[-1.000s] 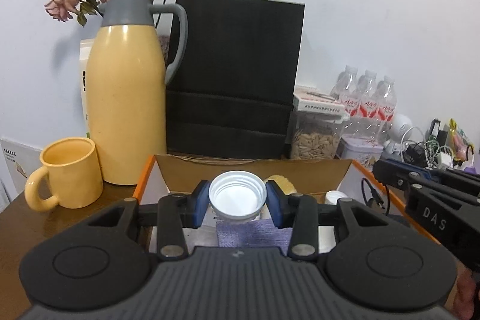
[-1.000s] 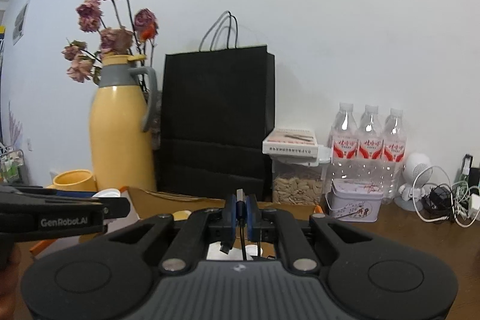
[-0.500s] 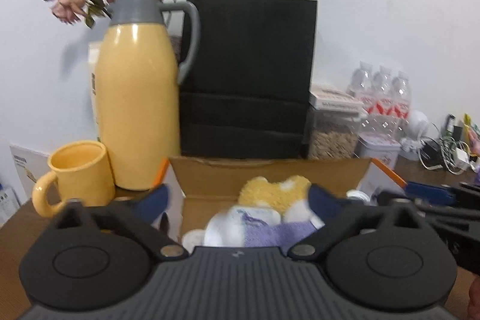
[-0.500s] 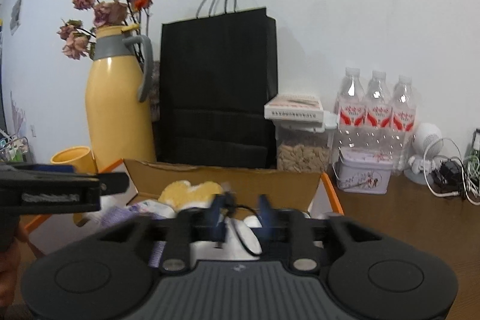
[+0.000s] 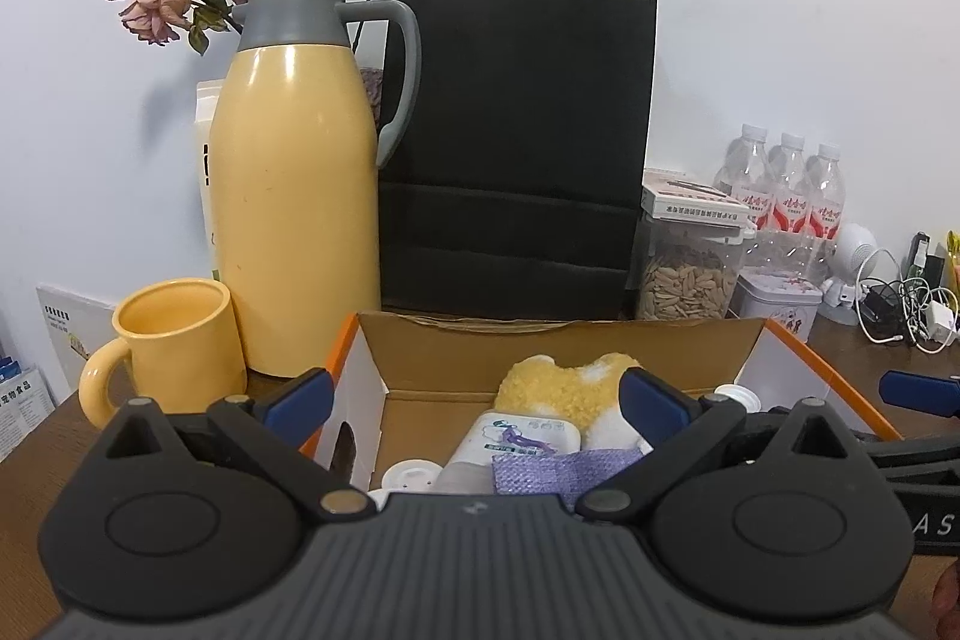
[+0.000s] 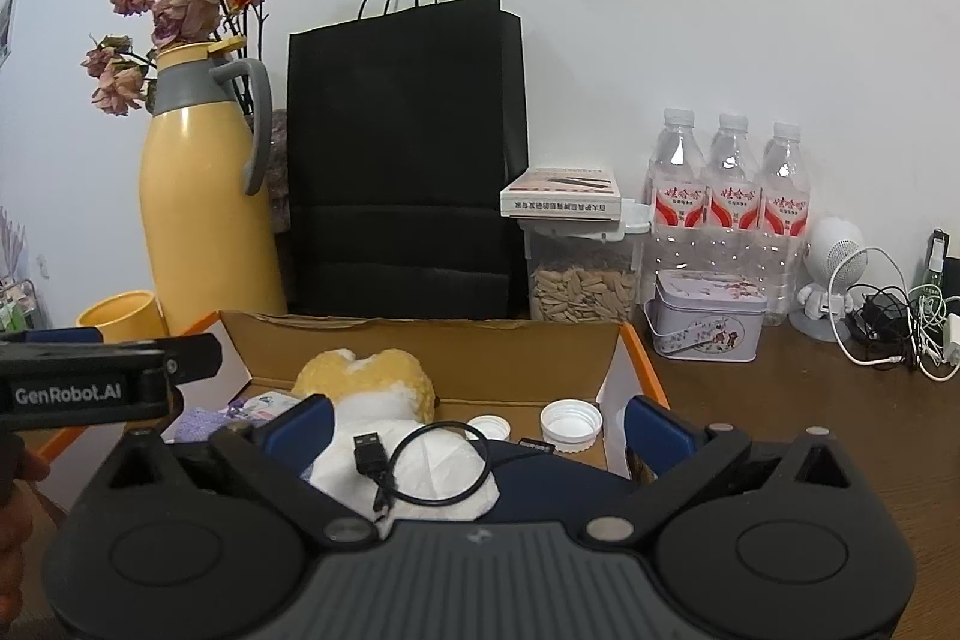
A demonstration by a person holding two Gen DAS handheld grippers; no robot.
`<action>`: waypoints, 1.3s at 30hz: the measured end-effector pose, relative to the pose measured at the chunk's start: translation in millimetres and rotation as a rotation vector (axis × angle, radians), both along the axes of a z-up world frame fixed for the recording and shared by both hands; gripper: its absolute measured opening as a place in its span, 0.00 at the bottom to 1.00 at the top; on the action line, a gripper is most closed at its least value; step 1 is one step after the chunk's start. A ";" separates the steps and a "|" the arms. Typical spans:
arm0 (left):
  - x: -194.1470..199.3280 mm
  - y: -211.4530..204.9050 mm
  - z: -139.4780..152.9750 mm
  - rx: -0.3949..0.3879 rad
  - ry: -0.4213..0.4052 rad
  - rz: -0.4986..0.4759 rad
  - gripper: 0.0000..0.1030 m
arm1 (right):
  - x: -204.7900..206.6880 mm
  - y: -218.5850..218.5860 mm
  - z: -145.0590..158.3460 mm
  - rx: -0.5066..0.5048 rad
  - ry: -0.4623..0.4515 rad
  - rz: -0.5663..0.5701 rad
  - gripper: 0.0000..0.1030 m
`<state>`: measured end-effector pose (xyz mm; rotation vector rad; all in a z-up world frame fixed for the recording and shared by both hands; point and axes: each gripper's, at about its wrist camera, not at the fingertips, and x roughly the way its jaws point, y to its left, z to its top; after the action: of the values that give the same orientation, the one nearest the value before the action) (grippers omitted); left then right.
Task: Organize objects
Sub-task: 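Withdraw both tools from the box back over the table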
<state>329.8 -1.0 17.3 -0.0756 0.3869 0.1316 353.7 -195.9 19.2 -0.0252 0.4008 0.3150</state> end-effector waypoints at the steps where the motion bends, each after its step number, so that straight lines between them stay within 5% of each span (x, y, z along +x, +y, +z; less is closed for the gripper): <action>1: -0.4 0.3 0.6 -0.001 -0.001 0.000 1.00 | -0.7 0.6 0.3 -0.003 -0.002 0.001 1.00; 24: -66.1 -3.3 23.8 -0.004 -0.079 -0.039 1.00 | -63.9 -14.0 24.5 -0.036 -0.071 0.018 1.00; 32: -98.6 -12.1 1.0 0.015 -0.070 -0.062 1.00 | -103.9 -33.3 3.5 -0.048 -0.081 -0.005 1.00; 39: -115.9 -22.8 -21.8 0.026 -0.007 -0.066 1.00 | -123.9 -53.1 -28.8 -0.087 0.014 -0.008 1.00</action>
<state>214.0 -23.8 -4.5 -0.0374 0.3801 0.0713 229.8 -249.0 -9.5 -0.1067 0.4284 0.2896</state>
